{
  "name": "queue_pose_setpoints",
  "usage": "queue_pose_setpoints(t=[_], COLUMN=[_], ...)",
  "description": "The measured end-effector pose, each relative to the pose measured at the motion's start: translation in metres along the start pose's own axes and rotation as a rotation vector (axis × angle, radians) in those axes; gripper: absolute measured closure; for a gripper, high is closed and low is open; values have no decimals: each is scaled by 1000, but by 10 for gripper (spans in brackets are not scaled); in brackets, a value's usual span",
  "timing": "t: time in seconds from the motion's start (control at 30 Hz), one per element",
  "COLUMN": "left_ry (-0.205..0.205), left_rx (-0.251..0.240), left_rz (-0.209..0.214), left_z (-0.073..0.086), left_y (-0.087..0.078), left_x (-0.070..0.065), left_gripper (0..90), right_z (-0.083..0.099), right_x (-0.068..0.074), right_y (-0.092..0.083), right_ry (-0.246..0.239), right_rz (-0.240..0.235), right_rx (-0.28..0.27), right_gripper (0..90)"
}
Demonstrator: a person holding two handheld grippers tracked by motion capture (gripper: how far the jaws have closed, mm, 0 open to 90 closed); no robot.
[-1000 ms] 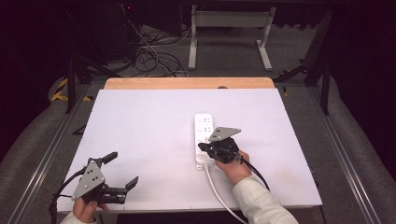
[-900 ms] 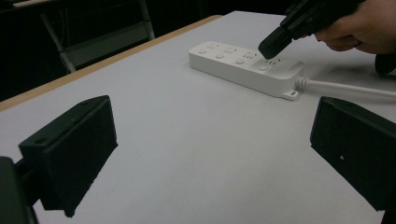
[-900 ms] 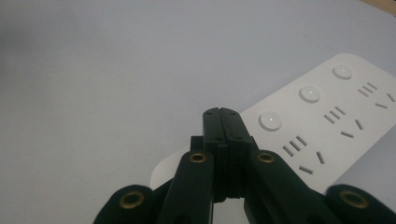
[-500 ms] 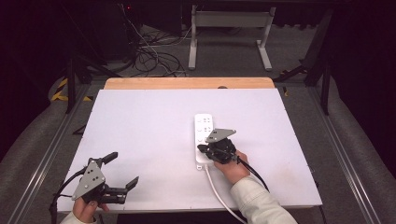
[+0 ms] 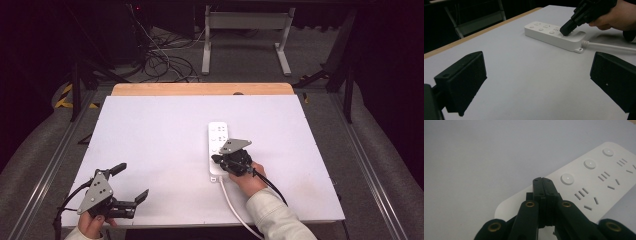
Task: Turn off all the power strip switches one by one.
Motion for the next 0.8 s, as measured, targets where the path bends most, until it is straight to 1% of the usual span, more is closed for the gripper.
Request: queue_pose_setpoints(t=[0.1, 0.2, 0.4, 0.57, 0.63, 0.73, 0.8], left_ry=[4, 0, -2, 1, 1, 3, -7], left_rx=[1, 1, 6, 4, 4, 2, 3], left_rz=[0, 1, 6, 5, 5, 2, 7], left_z=[0, 0, 0, 0, 0, 0, 0], left_y=[0, 0, 0, 0, 0, 0, -1], left_x=[0, 0, -1, -1, -1, -1, -1], left_gripper=[10, 10, 10, 10, 10, 10, 10], right_z=[0, 0, 0, 2, 3, 3, 4], right_x=[0, 1, 2, 3, 1, 3, 2], right_y=[0, 0, 1, 1, 1, 1, 1], right_ry=[1, 0, -15, -11, 7, -4, 5], right_rz=[-1, 1, 11, 17, 5, 18, 20], right_rx=[1, 2, 3, -6, -15, -11, -24], right_gripper=[900, 900, 900, 900, 900, 900, 900])
Point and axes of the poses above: each handheld gripper's, and its own axes: y roughly forward along the jaws, z roughly out of its underside, x roughly to its left, the point moved 1 cm from there along y, roughly forward along the jaws, and after that the axes turned 12 degrees about -z, right-handed, at the moved point
